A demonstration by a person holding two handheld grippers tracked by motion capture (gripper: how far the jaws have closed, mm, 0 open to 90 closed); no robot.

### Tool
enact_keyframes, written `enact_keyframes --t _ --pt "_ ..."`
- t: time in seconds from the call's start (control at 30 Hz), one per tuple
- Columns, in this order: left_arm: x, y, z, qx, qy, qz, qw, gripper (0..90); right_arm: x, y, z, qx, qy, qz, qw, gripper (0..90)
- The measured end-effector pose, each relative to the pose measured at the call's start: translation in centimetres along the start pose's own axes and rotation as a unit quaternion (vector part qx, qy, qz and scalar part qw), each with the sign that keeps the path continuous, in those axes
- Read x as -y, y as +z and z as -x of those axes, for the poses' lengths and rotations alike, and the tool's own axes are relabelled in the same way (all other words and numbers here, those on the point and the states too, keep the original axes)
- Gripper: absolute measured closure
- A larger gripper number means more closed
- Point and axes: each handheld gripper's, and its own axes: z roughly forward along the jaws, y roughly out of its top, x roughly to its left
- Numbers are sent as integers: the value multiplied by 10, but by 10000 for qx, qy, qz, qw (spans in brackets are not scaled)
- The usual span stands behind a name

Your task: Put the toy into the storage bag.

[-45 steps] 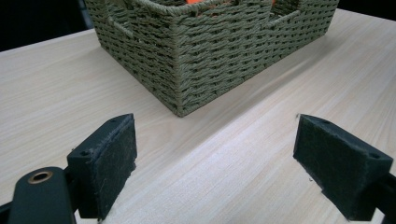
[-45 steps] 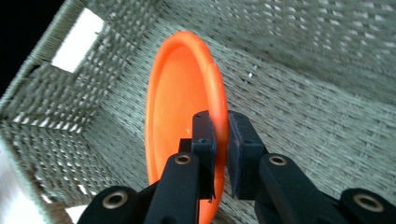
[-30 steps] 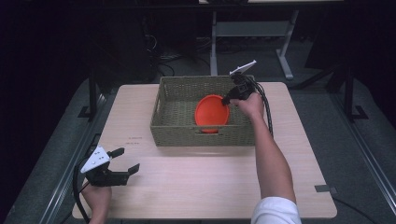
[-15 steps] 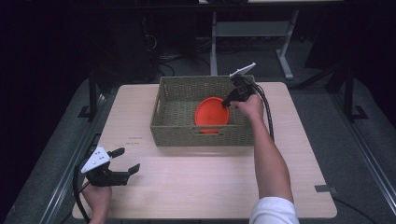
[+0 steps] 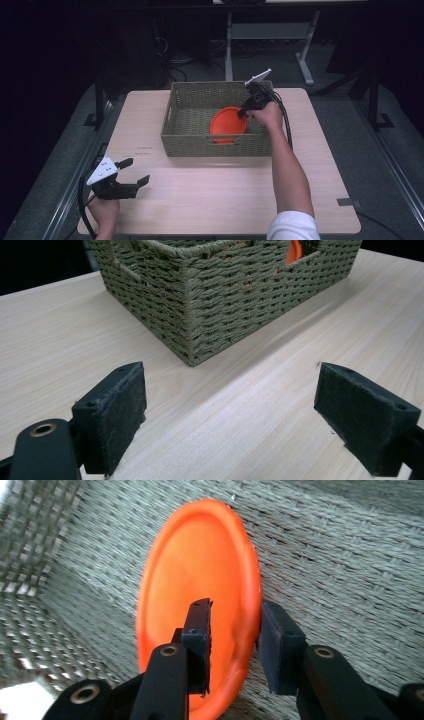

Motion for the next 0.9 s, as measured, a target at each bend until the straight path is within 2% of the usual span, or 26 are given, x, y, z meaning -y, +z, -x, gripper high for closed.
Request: enact_keyframes --t 0.07,0.1,0.2,0.3,0.47,0.57,0.7,0.73,0.8,0.9 --pt "0 0 0 5 16 -11 10000 126 0 1 0 16 63 -7 10000 663" --pt "0 0 0 3 7 -10 10000 126 -1 2 1 -22 171 -35 9998 622" --pt "0 -1 -1 -15 24 -29 10000 126 -1 5 2 56 123 -110 9998 609" --pt "0 -1 -1 -19 -17 -5 10000 126 -1 8 3 41 199 -189 9996 514" --pt "0 1 0 0 -7 -11 10000 126 -1 11 4 93 170 -290 9994 496" --pt "0 0 0 -18 0 13 10000 126 -1 9 3 -18 236 -198 9995 459" --pt "0 -1 -1 -29 -1 6 10000 126 0 6 3 86 185 -205 9996 455" --pt "0 -1 -1 -30 2 1 10000 126 1 3 4 121 193 -113 9997 478" --pt "0 -2 -1 -32 -2 14 10000 126 2 -5 5 -66 309 35 9995 470" --pt "0 -3 -1 -43 -37 22 10000 126 3 -13 4 -19 266 92 9996 465"
